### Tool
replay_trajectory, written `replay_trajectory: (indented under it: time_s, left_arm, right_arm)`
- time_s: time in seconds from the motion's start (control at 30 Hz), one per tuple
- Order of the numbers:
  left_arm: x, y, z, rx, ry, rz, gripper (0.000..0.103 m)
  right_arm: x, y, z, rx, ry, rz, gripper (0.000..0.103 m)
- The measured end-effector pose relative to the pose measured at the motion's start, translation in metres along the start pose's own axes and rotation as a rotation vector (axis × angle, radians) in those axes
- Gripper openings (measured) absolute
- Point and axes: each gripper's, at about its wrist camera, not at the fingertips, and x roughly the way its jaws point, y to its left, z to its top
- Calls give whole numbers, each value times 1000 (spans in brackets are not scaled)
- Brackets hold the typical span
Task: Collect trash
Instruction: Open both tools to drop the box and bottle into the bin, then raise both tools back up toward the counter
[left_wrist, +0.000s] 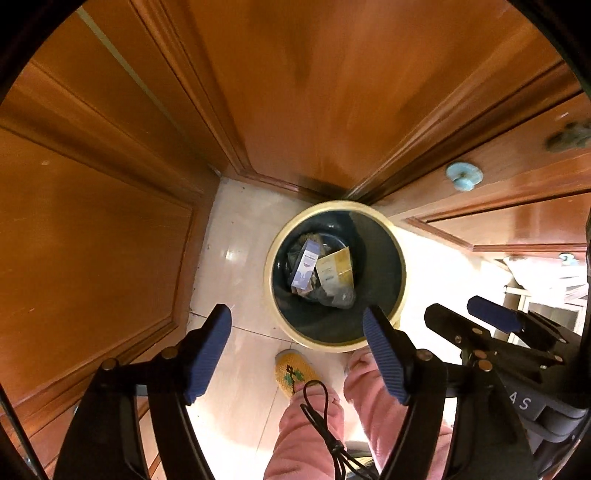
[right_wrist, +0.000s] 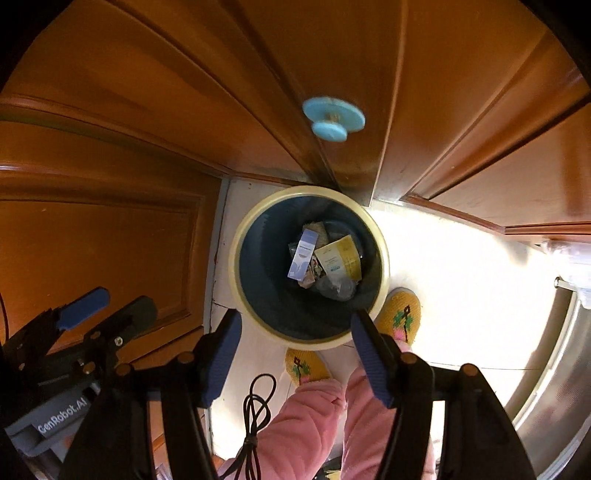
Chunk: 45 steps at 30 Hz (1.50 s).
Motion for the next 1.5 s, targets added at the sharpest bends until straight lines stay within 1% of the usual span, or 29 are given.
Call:
replay_trajectory:
  time_s: [0.2,0.43,0.6,0.9,1.13,1.27,1.4,1.5]
  left_arm:
    - [-61,8,-6,-19,-61,-3,72]
    - [-158,12,-12,0,-162,-18,72]
    - [-228,11,-12,23,-276,-17,73]
    - [-337,10,2,73,-474,-7,75]
    - [-403,7,18,93,-596,-5,78]
    - [-427,2,26,121,-663,1,79]
    - [-467,-2,31,143,-742,8,86]
    - [-494,-7,35,155,-797,30,90]
  right_arm:
    - [-48,19,-9,-33,-30,-17,62]
    - [-124,49,-25,-77,-125,-14,62]
    - [-180,74,-31,-117,-225,-11,62]
    - [-266,101,-27,-106,-374,18,62]
    - [-333,121,-20,-126,-483,44,62]
    - [-372,129,-15,-148,-558,45,62]
    - [-405,132,-9,-154,-622,48,62]
    - [-435,132,-1,-160,-667,39,62]
